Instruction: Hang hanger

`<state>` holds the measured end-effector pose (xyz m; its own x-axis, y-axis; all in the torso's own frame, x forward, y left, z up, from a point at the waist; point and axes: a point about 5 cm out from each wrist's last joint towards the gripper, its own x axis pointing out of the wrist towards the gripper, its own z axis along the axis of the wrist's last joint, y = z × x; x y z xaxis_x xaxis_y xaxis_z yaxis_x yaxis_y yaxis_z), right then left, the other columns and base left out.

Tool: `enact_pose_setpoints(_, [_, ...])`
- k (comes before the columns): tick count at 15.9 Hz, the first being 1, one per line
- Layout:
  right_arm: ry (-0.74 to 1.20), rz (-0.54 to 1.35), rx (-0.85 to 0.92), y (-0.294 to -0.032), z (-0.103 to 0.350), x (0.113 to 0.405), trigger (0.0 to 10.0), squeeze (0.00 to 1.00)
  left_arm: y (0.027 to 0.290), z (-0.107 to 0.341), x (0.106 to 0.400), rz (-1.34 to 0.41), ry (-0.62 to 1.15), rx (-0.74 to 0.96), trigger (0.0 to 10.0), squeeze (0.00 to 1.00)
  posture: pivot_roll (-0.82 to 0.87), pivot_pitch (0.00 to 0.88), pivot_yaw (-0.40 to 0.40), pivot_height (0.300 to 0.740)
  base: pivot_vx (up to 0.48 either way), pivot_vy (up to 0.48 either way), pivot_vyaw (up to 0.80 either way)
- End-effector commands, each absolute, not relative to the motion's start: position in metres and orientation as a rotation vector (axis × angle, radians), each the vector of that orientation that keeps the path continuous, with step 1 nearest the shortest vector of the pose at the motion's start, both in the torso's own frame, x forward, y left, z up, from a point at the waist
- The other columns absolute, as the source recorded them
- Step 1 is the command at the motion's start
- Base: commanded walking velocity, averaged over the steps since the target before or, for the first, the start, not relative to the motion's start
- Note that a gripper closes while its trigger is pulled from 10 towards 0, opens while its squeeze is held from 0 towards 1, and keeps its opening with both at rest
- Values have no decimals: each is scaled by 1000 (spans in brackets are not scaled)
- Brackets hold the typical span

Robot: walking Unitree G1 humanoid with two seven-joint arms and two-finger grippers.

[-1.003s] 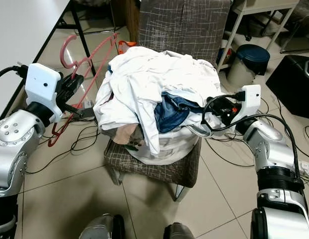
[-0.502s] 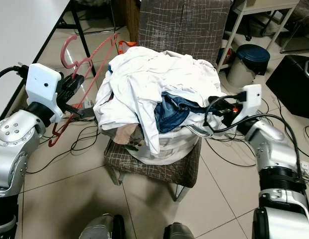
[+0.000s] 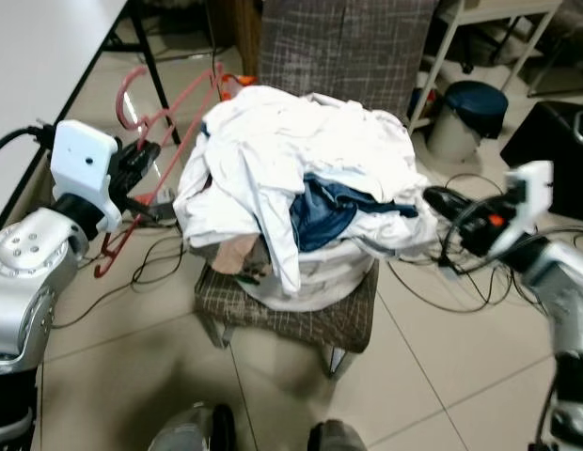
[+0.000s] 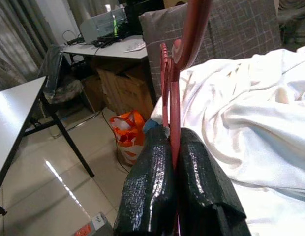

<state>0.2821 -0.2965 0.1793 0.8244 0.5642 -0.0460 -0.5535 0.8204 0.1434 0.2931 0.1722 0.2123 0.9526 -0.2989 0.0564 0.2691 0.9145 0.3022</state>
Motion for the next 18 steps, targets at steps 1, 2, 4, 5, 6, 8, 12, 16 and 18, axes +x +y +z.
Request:
enact_pose_setpoints(1, [50,576,72,-299,189,280,0,0,170,212,294,-291,-105,305,10000,0,-63,132,41,740,0,0,0])
enact_pose_setpoints(2, [41,560,53,-297,189,281,10000,0,169,213,294,-292,-108,307,10000,0,-64,132,44,740,0,0,0])
enact_pose_setpoints(4, [-31,527,105,-290,195,288,10000,1000,167,213,297,-296,-112,304,10000,0,-68,133,53,740,0,0,0])
enact_pose_setpoints(5, [-65,440,123,-295,197,304,10000,1000,166,213,297,-301,-111,302,10000,0,-69,136,58,740,0,0,0])
enact_pose_setpoints(6, [-74,403,143,-297,199,316,10000,1000,166,213,297,-306,-109,303,10000,0,-64,140,59,740,0,0,0])
enact_pose_setpoints(8, [-65,437,136,-292,203,330,10000,1000,166,213,297,-309,-107,306,10000,0,-57,144,53,740,0,0,0])
enact_pose_setpoints(12, [-41,479,91,-281,210,352,10000,1000,174,213,291,-286,-94,321,10000,0,-26,178,32,740,0,0,0])
enact_pose_setpoints(16, [13,536,79,-279,205,360,10000,1000,184,216,285,-273,-78,348,10000,0,3,206,35,740,0,0,0])
enact_pose_setpoints(18, [46,582,60,-281,205,359,10000,1000,188,217,283,-267,-73,358,10000,0,12,211,34,740,0,0,0])
